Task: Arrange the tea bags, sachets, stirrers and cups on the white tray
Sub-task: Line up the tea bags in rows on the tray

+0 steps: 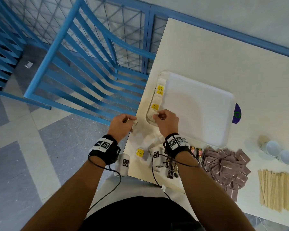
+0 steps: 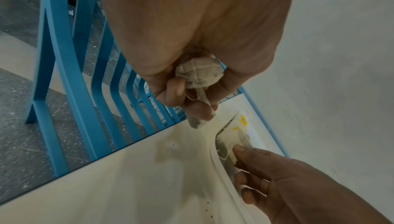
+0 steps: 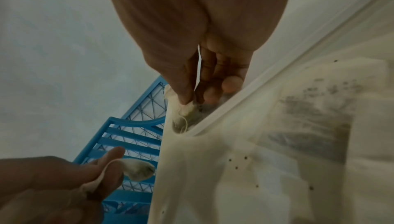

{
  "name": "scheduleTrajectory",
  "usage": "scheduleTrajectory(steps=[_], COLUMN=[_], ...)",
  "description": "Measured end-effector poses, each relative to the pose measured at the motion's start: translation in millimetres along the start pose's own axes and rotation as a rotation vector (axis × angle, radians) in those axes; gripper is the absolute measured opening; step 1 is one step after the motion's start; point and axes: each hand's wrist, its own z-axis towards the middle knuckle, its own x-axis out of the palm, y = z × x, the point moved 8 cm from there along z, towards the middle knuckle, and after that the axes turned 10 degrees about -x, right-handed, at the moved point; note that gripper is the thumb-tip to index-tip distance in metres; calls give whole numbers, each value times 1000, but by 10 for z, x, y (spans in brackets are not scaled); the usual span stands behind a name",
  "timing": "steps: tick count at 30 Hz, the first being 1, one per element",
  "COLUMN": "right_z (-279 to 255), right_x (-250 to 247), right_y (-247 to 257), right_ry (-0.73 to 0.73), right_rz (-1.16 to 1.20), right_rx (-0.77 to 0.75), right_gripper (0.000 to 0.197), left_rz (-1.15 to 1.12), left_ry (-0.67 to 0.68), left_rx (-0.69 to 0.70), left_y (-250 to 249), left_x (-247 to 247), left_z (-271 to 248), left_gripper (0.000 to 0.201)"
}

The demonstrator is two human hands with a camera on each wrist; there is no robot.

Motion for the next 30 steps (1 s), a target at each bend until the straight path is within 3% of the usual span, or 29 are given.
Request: scheduleTrajectory(steps=[5, 9, 16, 26, 30], right_z=[16, -35, -119, -31, -74], right_x=[10, -11, 56, 58, 26], right_y=[46, -5, -38, -63, -59], right_ry=[-23, -34, 55, -36, -46], right_rz=[-1, 64, 56, 48, 82], right_rx=[5, 3, -38, 5, 9], right_gripper=[15, 4, 2, 16, 33], left_rz=[-2, -15, 6, 13, 15], left_ry=[1, 8, 18, 15, 19], left_rx=[-8, -14, -7, -18, -16], left_y=[32, 51, 59, 65, 65], left_x=[-5, -6, 16, 22, 40], left_z=[17, 13, 26, 61, 58], left_gripper=[14, 15, 19, 16, 16])
